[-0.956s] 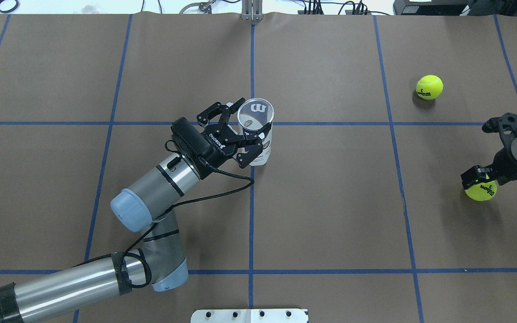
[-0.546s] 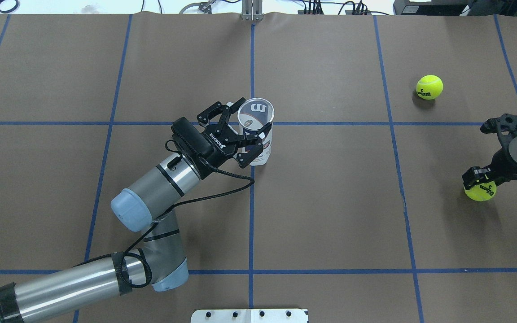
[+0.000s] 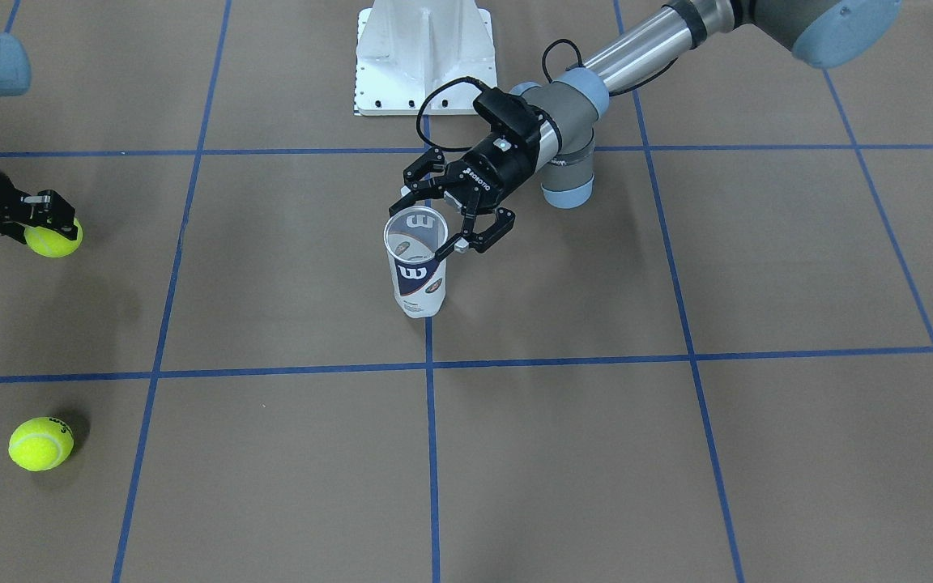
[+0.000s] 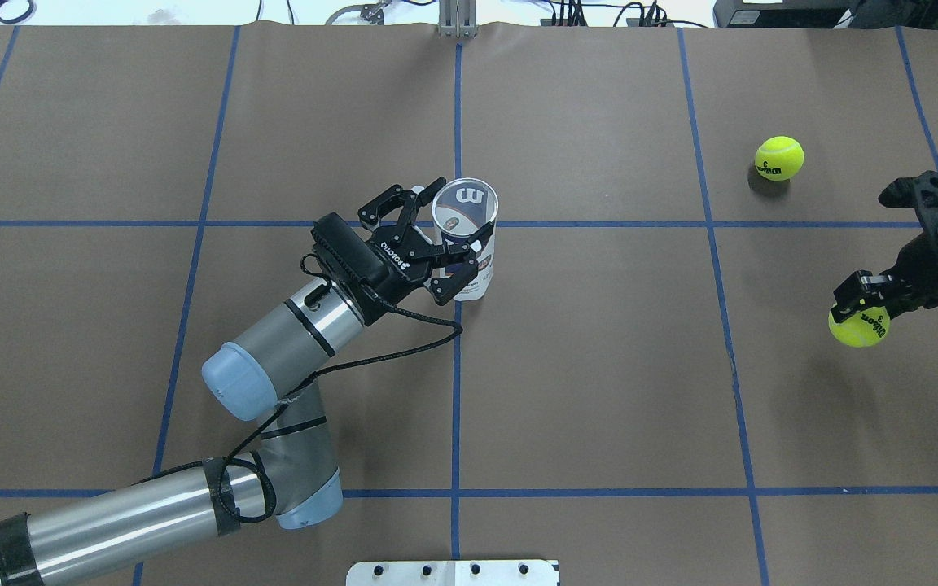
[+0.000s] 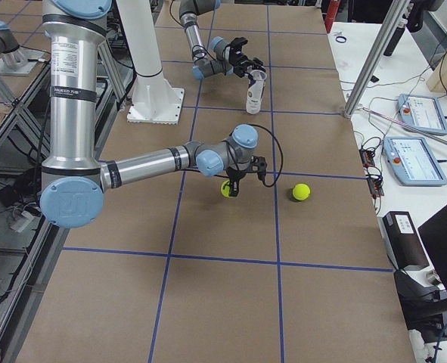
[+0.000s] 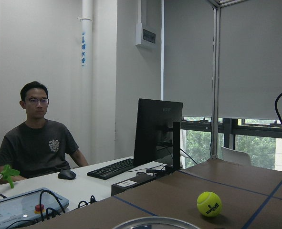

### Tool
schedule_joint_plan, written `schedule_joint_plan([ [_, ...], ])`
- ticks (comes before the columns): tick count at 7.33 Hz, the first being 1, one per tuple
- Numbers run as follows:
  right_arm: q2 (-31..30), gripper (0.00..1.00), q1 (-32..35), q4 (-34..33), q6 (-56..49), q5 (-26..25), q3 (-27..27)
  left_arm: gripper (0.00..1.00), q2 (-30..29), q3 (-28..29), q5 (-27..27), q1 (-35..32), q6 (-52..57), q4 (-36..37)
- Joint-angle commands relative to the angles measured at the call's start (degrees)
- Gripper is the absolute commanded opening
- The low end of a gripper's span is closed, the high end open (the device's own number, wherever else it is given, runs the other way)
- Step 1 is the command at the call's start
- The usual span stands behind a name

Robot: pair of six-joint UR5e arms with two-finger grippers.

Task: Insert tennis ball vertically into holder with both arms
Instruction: 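Lower the right gripper onto the nearer tennis ball and close it, then carry the ball with the right gripper above the can's open end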

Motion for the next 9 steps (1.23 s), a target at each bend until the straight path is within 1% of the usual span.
schedule_joint_plan([
  [1, 12.94, 0.00, 0.73, -18.75, 4.66, 0.97, 6.74, 0.58, 0.04, 0.00, 0.01, 0.00, 0.00, 0.00],
  [2, 20.49, 0.00, 0.64, -25.28, 9.57, 1.40, 7.55, 0.58, 0.04, 0.00, 0.01, 0.00, 0.00, 0.00],
  [3, 25.36, 0.00, -0.75, -26.73, 15.10, 3.15, 7.47, 0.58, -0.05, 0.00, 0.01, 0.09, -0.09, 0.00],
  [4, 28.97, 0.00, -3.72, -26.57, 21.60, 2.73, 6.95, 0.59, -0.05, 0.00, 0.01, 0.09, -0.09, 0.00],
  [5, 31.70, 0.00, -5.15, -26.57, 25.66, 2.90, 6.94, 0.64, -0.05, 0.00, 0.01, 0.00, -0.09, 0.00],
  [6, 34.60, 0.00, -6.81, -26.49, 29.97, 2.29, 6.51, 0.65, -0.05, 0.00, 0.01, 0.09, -0.09, 0.00],
  [7, 37.50, 0.00, -7.44, -26.48, 32.27, 2.29, 5.20, 0.68, -0.05, -0.09, 0.01, 0.00, -0.09, 0.00],
  [9, 44.27, 0.00, -8.15, -25.87, 35.63, 2.03, -0.15, 0.74, -0.05, -0.09, 0.01, 0.00, -0.09, 0.00],
])
